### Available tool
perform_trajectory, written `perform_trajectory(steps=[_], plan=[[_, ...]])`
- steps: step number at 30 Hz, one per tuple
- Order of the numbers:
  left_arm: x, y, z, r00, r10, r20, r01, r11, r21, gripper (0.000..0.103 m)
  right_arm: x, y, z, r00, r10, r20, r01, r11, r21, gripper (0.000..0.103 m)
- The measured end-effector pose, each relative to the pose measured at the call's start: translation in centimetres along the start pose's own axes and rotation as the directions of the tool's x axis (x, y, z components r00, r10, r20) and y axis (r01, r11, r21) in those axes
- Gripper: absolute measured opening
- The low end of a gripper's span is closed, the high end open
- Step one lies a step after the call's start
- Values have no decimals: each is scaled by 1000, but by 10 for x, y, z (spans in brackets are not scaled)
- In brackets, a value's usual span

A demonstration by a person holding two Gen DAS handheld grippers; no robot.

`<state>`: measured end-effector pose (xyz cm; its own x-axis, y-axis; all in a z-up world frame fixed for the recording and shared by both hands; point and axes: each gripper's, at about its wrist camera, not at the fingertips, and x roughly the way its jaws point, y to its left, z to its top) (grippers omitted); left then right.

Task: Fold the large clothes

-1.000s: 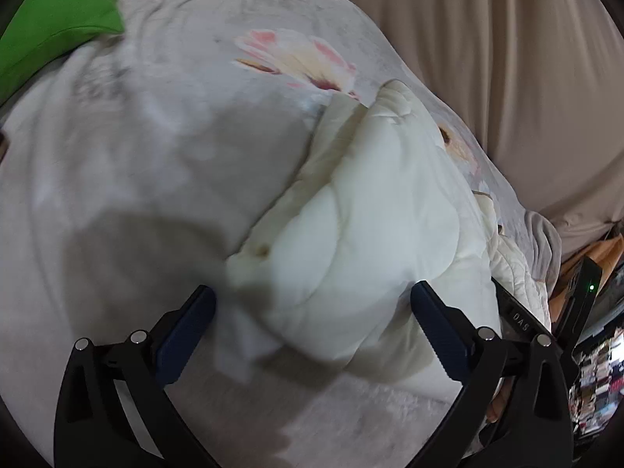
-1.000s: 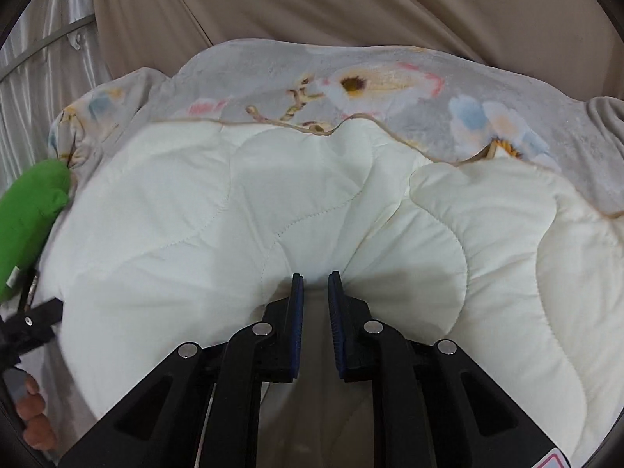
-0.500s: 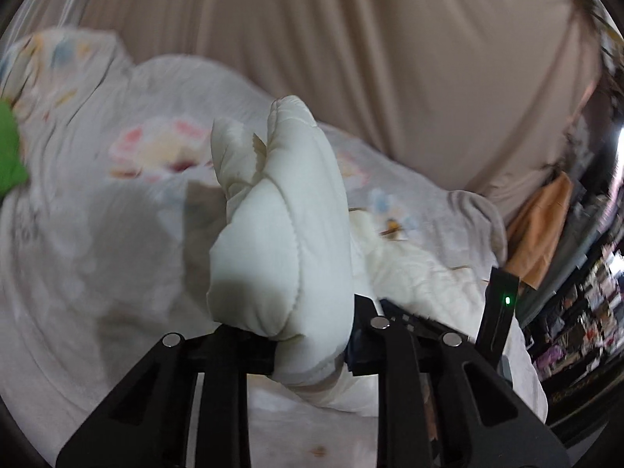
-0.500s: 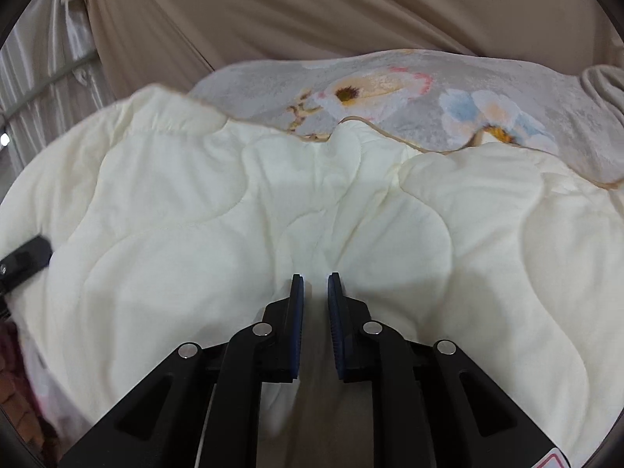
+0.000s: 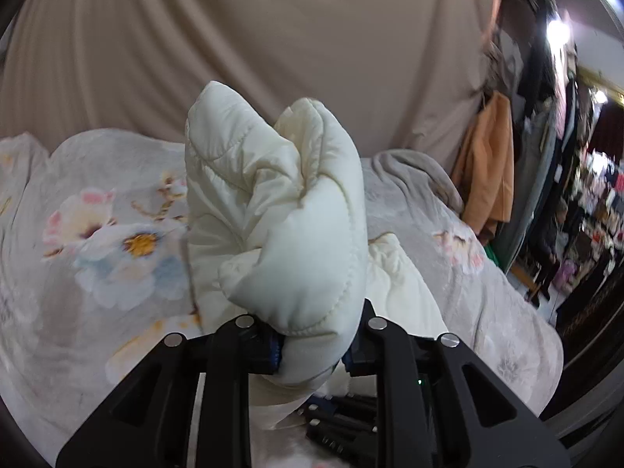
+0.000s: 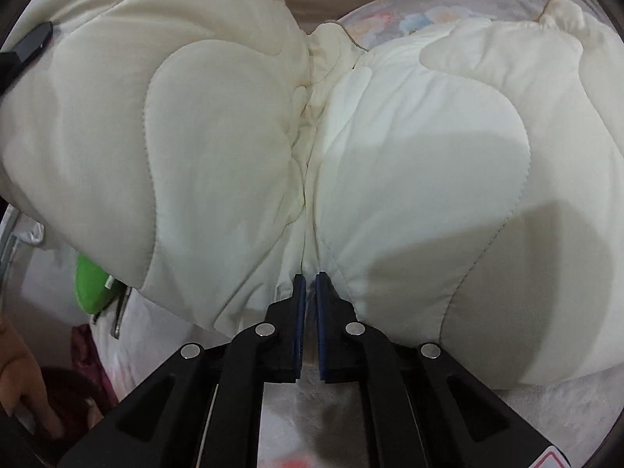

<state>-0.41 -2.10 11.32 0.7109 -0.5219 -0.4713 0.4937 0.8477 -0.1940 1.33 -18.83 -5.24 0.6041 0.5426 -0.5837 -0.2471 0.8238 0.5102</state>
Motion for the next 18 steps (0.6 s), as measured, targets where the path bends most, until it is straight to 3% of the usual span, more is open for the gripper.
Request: perform_trajectory(steps=[2,6,11,18], plan=[[15,-24,1,1000,4,-19,-3,998,56,20,-18,-1,-10,999,22,34,-22,1000,14,4],[55,-61,-4,996,1,-90,11,991,133,20,-59,-11,-29,993,-18,115,16,1000,18,7],[94,-86,-23,987,9,-158,19,984,176,20,-105,-37,-47,971,-146,190,136,989,64,12],[73,-72,-20,992,-4,-123,21,990,137,20,-124,-63,-56,959,-194,205,170,977,128,13]])
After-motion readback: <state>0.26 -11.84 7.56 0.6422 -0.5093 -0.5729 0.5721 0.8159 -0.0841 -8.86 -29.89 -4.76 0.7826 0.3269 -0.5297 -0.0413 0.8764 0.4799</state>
